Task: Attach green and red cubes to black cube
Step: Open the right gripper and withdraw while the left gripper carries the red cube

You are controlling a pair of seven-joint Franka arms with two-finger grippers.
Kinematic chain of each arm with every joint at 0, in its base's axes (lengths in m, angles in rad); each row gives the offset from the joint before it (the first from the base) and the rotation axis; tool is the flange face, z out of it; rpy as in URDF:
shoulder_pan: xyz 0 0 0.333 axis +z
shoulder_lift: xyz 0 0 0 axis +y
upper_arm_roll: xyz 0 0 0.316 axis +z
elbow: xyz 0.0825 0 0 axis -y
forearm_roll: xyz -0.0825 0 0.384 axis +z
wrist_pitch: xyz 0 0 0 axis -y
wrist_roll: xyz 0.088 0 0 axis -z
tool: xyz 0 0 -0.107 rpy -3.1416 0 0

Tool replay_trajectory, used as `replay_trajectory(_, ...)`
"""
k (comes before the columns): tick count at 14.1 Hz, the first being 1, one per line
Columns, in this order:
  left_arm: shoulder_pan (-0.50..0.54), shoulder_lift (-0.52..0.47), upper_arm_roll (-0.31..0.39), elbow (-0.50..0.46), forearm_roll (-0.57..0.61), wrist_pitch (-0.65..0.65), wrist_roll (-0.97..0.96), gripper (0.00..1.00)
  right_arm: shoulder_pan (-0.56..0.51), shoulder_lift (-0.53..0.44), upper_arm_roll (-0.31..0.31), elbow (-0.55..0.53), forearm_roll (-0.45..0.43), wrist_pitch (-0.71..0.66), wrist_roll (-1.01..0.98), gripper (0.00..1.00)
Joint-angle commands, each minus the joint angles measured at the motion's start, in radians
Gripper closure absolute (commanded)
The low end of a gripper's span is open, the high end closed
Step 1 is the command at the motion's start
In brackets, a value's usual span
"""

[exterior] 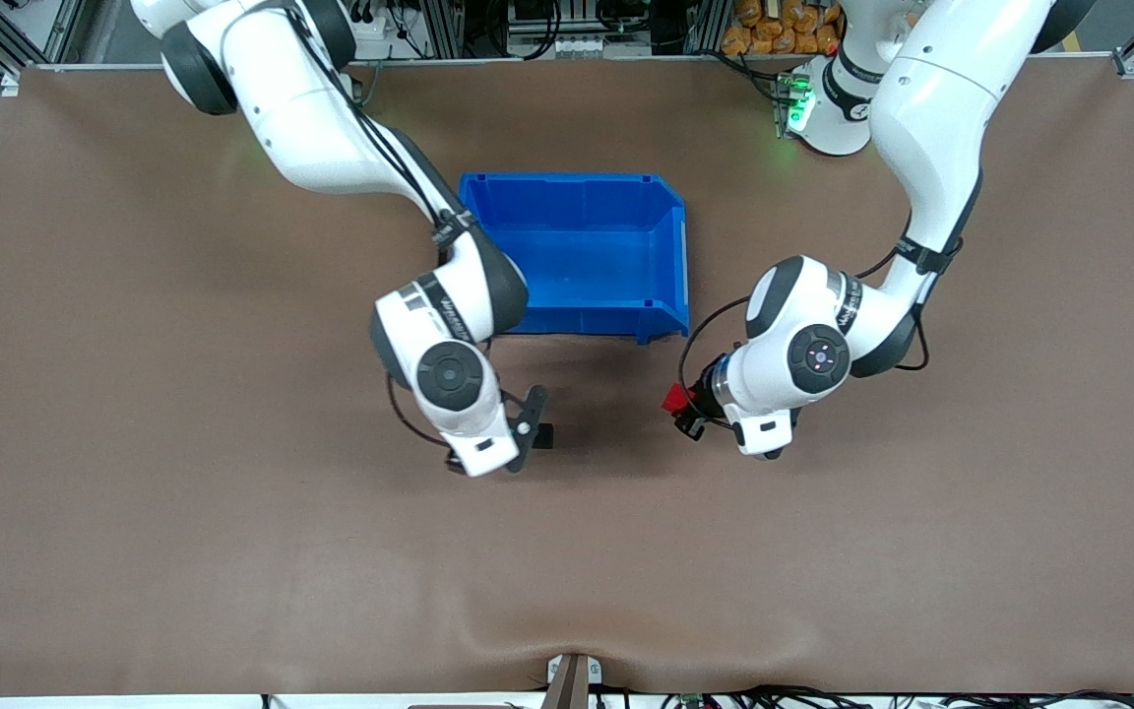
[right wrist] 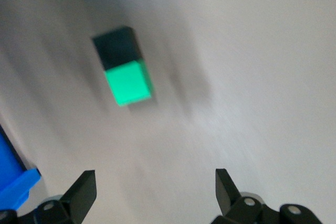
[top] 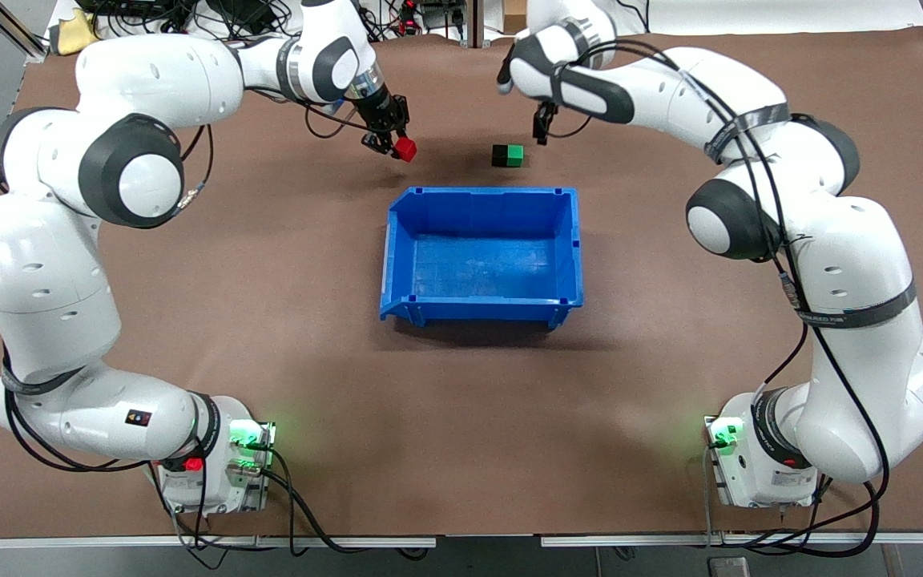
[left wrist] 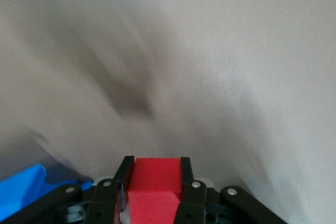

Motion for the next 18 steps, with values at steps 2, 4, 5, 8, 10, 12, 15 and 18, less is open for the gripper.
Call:
replay_trajectory(2, -0.017, 0.032, 0.004, 0.066, -0.014, -0.012, -0.068, 1.00, -0.008, -0.042, -0.126, -0.024, 0.014, -0.046, 0.162, 0.00)
replay_trajectory(4, -0.040, 0.033, 0.005, 0.077, -0.013, -0.010, -0.085, 1.00, -0.016, -0.057, -0.217, -0.024, 0.017, -0.061, 0.164, 0.00)
replay_trajectory(5, -0.063, 0.035, 0.014, 0.091, -0.008, -0.009, -0.108, 1.00, -0.031, -0.068, -0.253, -0.026, 0.017, -0.064, 0.165, 0.00)
replay_trajectory(8, -0.084, 0.064, 0.020, 0.138, -0.004, -0.007, -0.149, 1.00, -0.120, -0.183, -0.268, -0.112, 0.061, -0.063, 0.168, 0.00)
replay_trajectory(10, -0.121, 0.093, 0.046, 0.172, -0.005, 0.023, -0.196, 1.00, -0.163, -0.293, -0.268, -0.220, 0.095, -0.057, 0.214, 0.00)
replay_trajectory(12, -0.169, 0.133, 0.083, 0.225, -0.005, 0.030, -0.238, 1.00, -0.171, -0.367, -0.268, -0.295, 0.095, -0.050, 0.333, 0.00)
replay_trajectory(15, -0.255, 0.176, 0.173, 0.255, -0.007, 0.037, -0.247, 1.00, -0.212, -0.433, -0.268, -0.343, 0.095, -0.049, 0.438, 0.00)
replay_trajectory(18, -0.322, 0.228, 0.226, 0.305, -0.008, 0.045, -0.302, 1.00, -0.322, -0.548, -0.214, -0.387, 0.094, -0.081, 0.447, 0.00)
